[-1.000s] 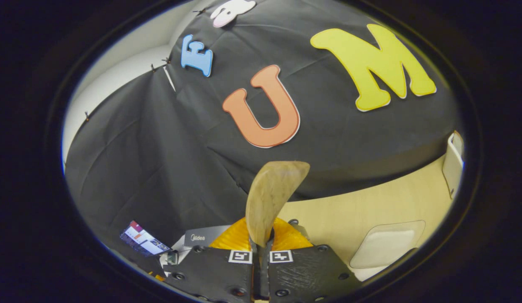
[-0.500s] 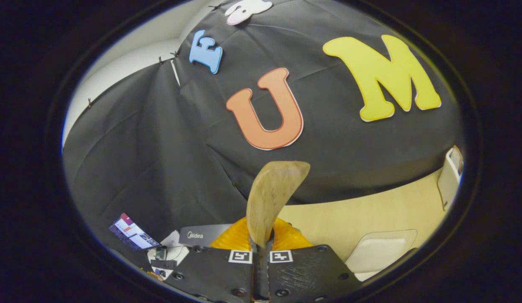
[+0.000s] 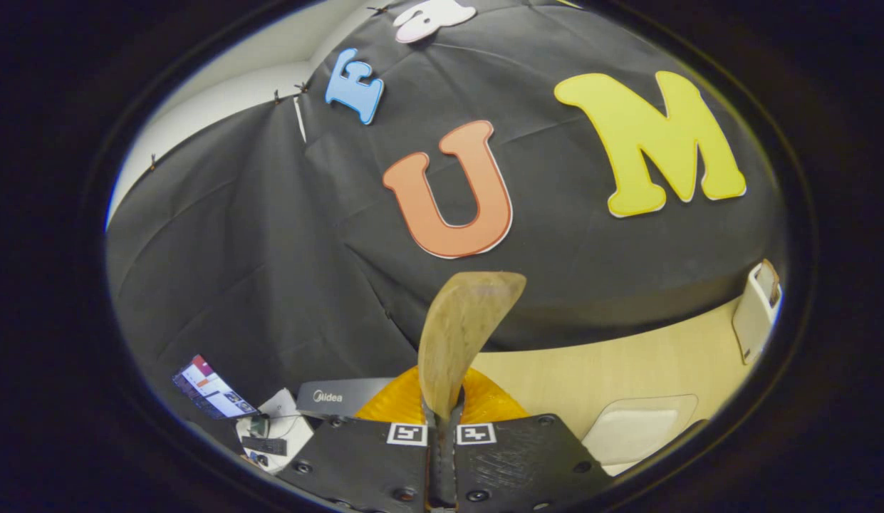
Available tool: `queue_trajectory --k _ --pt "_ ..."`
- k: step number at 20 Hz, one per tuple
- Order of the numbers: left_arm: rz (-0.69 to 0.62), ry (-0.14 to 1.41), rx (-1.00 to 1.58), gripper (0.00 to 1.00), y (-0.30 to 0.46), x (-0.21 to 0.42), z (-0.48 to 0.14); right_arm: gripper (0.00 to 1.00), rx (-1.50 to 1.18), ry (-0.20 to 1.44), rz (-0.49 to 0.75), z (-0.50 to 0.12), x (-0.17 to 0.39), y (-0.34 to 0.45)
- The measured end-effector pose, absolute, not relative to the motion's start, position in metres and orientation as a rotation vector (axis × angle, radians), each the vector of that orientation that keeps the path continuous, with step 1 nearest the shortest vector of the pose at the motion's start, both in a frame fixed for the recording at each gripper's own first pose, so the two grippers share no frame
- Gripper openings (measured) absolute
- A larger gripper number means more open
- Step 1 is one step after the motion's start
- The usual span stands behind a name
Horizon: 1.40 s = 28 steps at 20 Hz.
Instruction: Close the left gripper, press the button to open the rice cooker; take a wooden spoon from the chopstick holder with the right hand, scoop a spoonful of rice and pour it into the rice cooker, then put the wooden spoon back into the chopstick holder.
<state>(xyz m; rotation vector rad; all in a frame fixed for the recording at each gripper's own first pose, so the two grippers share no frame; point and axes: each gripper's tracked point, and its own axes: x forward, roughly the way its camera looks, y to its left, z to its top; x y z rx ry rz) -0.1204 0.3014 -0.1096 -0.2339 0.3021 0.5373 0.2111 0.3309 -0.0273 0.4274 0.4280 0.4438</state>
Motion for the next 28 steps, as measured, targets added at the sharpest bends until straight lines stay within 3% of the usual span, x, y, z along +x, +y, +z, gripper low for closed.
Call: queue_trajectory --k 19,28 --pt "0.569 0.318 -0.262 0.97 0.299 -0.137 -0.126 0.00 0.283 0.305 0.418 -0.025 0.206 0.337" --pt "0.567 0.335 -0.270 0.99 0.290 -0.142 -0.138 0.00 0.140 0.211 0.489 -0.012 0.184 0.364"
